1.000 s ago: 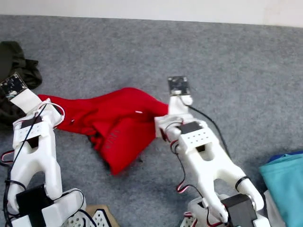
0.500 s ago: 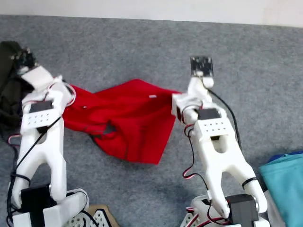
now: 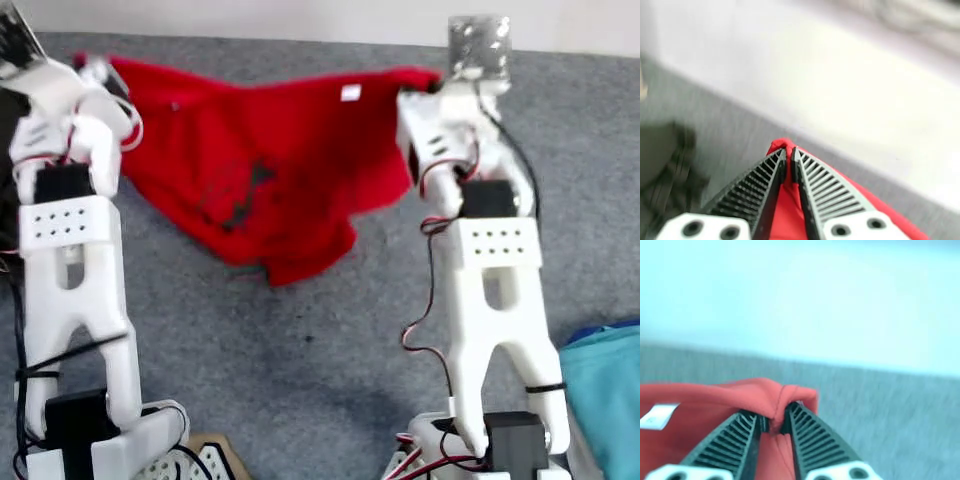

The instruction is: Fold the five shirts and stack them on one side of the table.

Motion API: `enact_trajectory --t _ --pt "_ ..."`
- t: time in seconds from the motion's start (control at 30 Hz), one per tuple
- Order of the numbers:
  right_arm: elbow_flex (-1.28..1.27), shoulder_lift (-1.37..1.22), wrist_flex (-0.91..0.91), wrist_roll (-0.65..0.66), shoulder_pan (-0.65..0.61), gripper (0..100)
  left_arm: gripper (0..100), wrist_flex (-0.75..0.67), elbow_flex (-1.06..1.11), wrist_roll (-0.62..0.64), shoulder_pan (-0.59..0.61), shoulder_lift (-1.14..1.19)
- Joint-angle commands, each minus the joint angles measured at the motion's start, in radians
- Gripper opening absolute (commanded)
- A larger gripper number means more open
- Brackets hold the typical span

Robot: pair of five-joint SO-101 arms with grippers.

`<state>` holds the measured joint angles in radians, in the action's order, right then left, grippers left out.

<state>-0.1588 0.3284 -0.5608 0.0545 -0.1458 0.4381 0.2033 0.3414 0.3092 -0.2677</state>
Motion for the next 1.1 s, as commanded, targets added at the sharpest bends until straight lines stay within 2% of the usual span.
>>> enact_trajectory --t 0.0,0.13,0.33,0.5,0.6,0.67,0.73,0.87,1.0,1.07 --pt "0.159 0.015 0.008 0.009 0.018 0.6 1 0.003 -0.151 0.008 -0.033 -0.03" --pt "0.228 0.018 -0.013 0.009 0.018 0.6 1 0.041 -0.242 0.008 -0.033 -0.064" --pt "0.295 0.179 -0.308 0.011 -0.031 0.6 1 0.216 -0.317 0.137 -0.035 -0.22" --pt "0.295 0.358 -0.613 0.092 -0.073 0.6 1 0.52 -0.315 0.172 -0.036 -0.349" --pt "0.302 0.407 -0.73 0.094 -0.093 0.6 1 0.69 -0.321 0.172 -0.031 -0.404" --pt "0.303 0.424 -0.728 0.092 -0.102 0.6 1 0.707 -0.358 0.172 -0.031 -0.441" --pt "0.282 0.409 -0.653 0.075 -0.101 0.6 1 0.675 -0.374 0.175 -0.031 -0.45" --pt "0.22 0.34 -0.541 0.066 -0.09 0.6 1 0.597 -0.344 0.176 -0.067 -0.357" --pt "0.314 0.412 -0.576 0.066 -0.133 0.6 1 0.6 -0.446 0.178 0.124 -0.338" --pt "0.191 0.389 -0.556 0.084 -0.14 0.6 1 0.635 -0.36 0.178 0.091 -0.334"
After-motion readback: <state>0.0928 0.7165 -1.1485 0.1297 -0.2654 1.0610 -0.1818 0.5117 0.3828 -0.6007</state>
